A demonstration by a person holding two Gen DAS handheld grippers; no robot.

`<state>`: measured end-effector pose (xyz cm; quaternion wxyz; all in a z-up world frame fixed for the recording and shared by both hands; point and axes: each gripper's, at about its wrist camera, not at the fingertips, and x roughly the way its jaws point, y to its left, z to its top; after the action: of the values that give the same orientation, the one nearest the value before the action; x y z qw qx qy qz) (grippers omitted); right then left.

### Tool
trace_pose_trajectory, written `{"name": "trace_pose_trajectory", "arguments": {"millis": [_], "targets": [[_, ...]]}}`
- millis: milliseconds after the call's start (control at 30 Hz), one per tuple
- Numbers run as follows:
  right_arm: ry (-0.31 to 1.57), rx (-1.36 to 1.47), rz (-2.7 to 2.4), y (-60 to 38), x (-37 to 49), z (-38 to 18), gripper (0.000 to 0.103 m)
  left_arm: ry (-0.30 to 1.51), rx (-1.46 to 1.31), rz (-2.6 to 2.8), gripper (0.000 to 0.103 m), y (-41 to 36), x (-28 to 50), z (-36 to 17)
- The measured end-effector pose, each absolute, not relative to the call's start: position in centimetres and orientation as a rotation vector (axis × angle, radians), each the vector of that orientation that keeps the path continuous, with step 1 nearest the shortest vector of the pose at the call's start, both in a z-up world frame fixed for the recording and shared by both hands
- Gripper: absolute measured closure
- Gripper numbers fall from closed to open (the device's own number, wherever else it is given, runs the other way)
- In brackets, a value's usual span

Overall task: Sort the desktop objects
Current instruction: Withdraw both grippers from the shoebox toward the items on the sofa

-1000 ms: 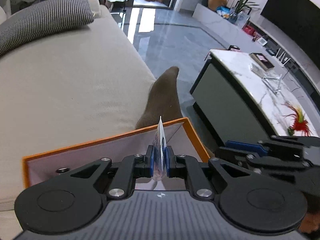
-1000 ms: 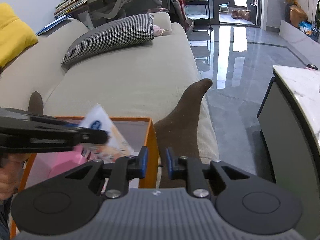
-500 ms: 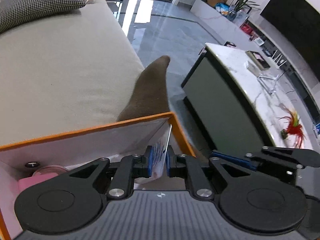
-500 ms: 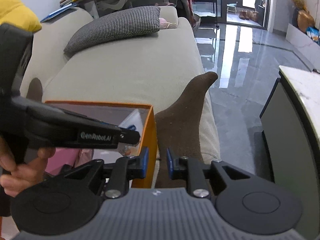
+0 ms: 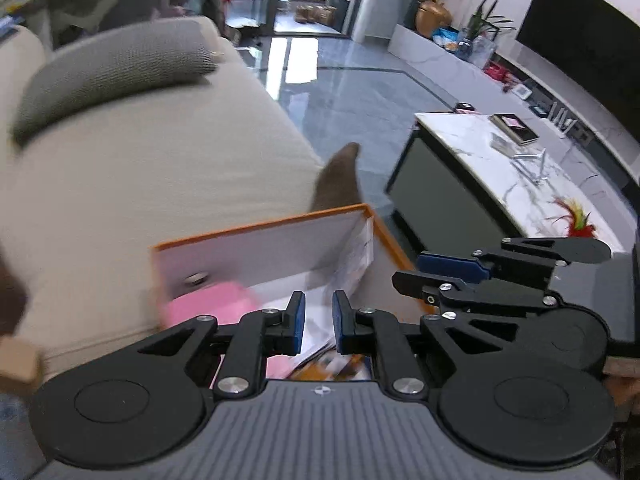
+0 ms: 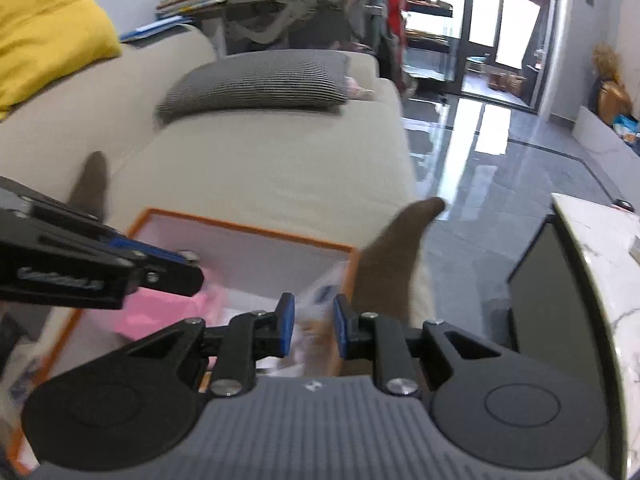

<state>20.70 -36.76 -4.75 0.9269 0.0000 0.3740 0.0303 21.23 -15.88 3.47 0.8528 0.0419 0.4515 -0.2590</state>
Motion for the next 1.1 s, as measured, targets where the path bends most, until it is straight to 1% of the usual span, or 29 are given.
{"name": "trace_pose_trajectory", "arguments": {"millis": [67, 367, 533, 767, 933, 1100], "targets": [[0.767, 0.003, 0.092, -35.1, 20.0, -4.7, 0.077, 0.941, 0.101, -0.511, 0.088, -13.9, 19.8, 4.1], [0.768, 0.02, 0.239, -26.2, 17.6, -4.5, 0.074, 0.937, 0.136, -0.341, 0.088, -5.1, 14.3, 4.9], [0.762, 0.017, 0.315, -21.6, 16.7, -4.1, 0.07, 0.932, 0.094, -0.256, 0.088, 0.9, 11.7, 5.3], [0.798, -0.063, 0.386, -15.5, 15.4, -4.9, 0.07, 0.896, -0.014, -0.181, 0.088, 8.8, 8.4, 6.7], [0.844, -0.101, 0.408, -13.0, 14.7, -6.2, 0.07, 0.904, -0.087, -0.197, 0.088, 11.1, 7.4, 5.6], [0.902, -0.101, 0.433, -11.3, 14.5, -7.8, 0.07, 0.937, -0.073, -0.243, 0.088, 10.3, 7.6, 3.5]]}}
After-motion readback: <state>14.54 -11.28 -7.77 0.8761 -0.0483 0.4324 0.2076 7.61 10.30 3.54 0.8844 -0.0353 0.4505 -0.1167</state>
